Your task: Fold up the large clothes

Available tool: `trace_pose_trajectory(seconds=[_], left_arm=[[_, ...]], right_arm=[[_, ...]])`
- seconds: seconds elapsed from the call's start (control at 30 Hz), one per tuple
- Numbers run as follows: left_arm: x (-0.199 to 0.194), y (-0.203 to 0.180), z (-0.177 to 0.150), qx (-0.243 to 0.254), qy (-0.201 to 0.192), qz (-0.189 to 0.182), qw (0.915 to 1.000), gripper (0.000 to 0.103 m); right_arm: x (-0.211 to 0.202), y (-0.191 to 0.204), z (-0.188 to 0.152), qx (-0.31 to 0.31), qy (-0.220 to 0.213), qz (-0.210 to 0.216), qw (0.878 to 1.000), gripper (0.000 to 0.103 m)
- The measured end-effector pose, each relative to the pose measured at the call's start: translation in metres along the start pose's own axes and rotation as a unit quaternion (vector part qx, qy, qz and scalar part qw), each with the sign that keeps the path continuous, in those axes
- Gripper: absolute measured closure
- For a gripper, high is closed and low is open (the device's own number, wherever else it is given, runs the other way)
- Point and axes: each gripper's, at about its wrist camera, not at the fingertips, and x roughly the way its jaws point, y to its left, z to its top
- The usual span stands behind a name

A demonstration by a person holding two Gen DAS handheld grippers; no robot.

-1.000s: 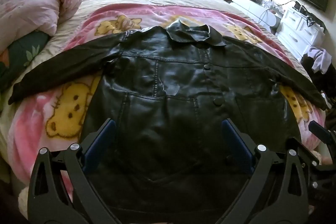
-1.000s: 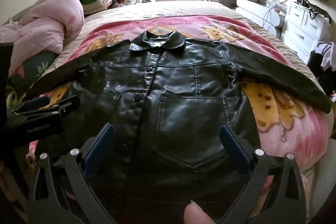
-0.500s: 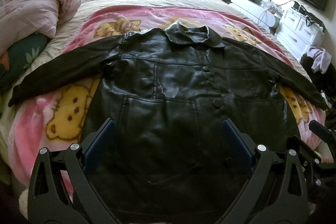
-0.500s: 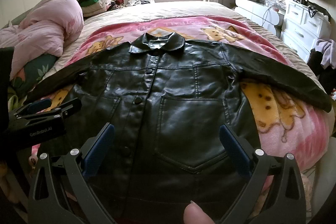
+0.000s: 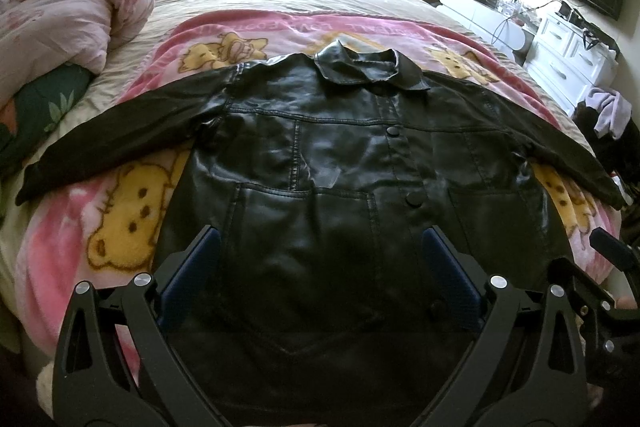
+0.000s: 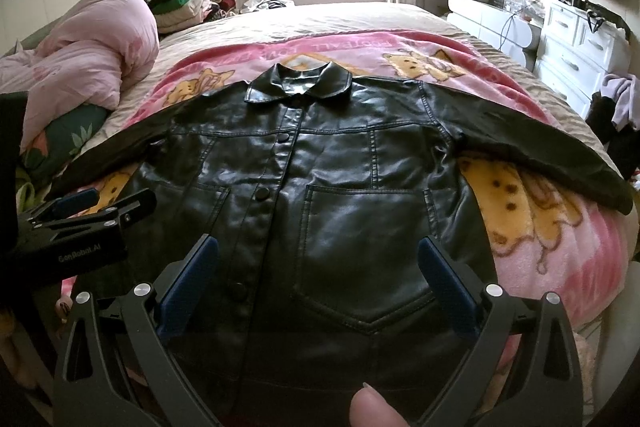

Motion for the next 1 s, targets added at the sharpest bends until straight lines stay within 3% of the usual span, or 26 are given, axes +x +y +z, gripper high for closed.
trace_pose_trajectory(seconds=[1.0], left_arm=[[0.0016, 0.0017, 0.0008, 0.001, -0.001, 0.000, 1.0000, 0.009]], right_arm=[[0.0010, -0.0013, 0.0035, -0.003, -0.011, -0.012, 1.000, 0.004]])
